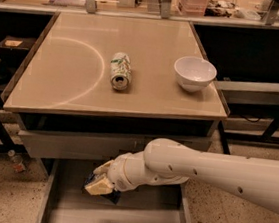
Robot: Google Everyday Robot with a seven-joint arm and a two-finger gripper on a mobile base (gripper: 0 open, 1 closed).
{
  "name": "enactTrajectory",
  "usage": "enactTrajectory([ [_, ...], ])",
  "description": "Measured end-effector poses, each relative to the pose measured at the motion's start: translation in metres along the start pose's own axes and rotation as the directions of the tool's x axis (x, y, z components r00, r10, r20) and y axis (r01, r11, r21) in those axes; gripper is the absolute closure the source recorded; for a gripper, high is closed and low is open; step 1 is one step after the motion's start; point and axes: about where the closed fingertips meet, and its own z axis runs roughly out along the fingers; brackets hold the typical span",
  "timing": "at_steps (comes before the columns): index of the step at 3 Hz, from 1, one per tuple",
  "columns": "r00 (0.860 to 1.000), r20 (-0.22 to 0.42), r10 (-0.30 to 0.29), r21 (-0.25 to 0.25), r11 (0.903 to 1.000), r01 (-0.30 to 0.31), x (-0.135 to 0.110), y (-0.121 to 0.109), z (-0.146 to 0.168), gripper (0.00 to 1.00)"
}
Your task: Pick rxbar blueberry from middle drawer and place on counter
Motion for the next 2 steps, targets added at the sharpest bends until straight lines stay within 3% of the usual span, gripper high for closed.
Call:
enactTrajectory([
  [2,0.998,-0.031,-0.051,0.026,0.9983,0.052,-0.058,0.026,-0.028,1.0],
])
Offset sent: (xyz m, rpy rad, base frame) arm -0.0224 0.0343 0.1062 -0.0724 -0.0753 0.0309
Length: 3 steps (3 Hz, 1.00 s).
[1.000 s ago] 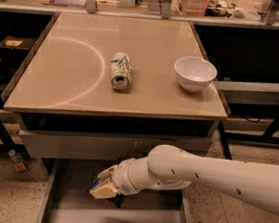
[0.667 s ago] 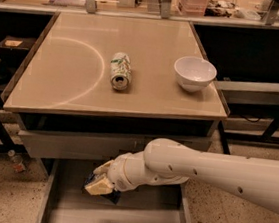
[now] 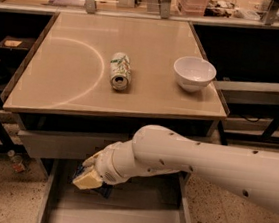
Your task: Pick rxbar blueberry from middle drawer and place on counter
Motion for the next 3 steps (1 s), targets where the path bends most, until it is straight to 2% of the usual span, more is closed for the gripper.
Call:
enactTrajectory([
  [1,0.998,-0.046,-0.045,-0.007,0.999,0.045,-0.04,0.016,-0.023,1.0],
  [2,0.998,-0.046,-0.045,-0.007,0.999,0.045,-0.04,0.016,-0.023,1.0],
  [3,0.997,-0.025,-0.073,0.02,0.9971,0.074,-0.059,0.011,-0.037,1.0],
])
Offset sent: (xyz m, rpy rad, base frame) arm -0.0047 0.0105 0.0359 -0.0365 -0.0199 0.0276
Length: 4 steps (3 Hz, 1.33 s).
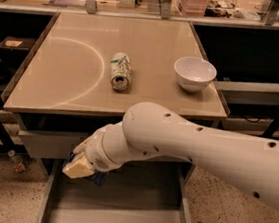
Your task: Pick rxbar blueberry from middle drawer and place on counter
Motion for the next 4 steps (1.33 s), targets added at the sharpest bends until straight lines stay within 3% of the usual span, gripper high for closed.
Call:
enactTrajectory([
  [2,0.992,-0.029,-0.121,0.052,0.9911,0.123,-0.066,-0.02,-0.046,1.0],
  [3,0.991,-0.028,-0.13,0.051,0.9901,0.131,-0.07,-0.02,-0.047,1.0],
  [4,0.989,-0.019,-0.146,0.056,0.9875,0.147,-0.079,-0.033,-0.053,1.0],
])
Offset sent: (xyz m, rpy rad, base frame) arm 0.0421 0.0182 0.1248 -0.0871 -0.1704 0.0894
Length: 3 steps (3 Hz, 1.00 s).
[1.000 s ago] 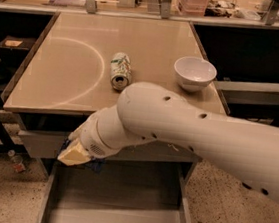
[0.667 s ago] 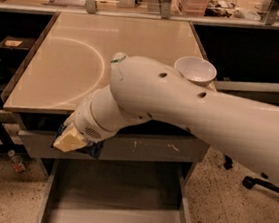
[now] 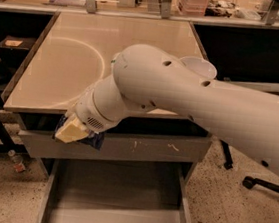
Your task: Pick rxbar blueberry from middle drawer and place on counter
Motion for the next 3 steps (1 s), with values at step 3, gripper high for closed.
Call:
enactTrajectory([
  [3,0.999,0.015,-0.047,-0.044,0.9979,0.048,-0.05,-0.09,0.004,1.0],
])
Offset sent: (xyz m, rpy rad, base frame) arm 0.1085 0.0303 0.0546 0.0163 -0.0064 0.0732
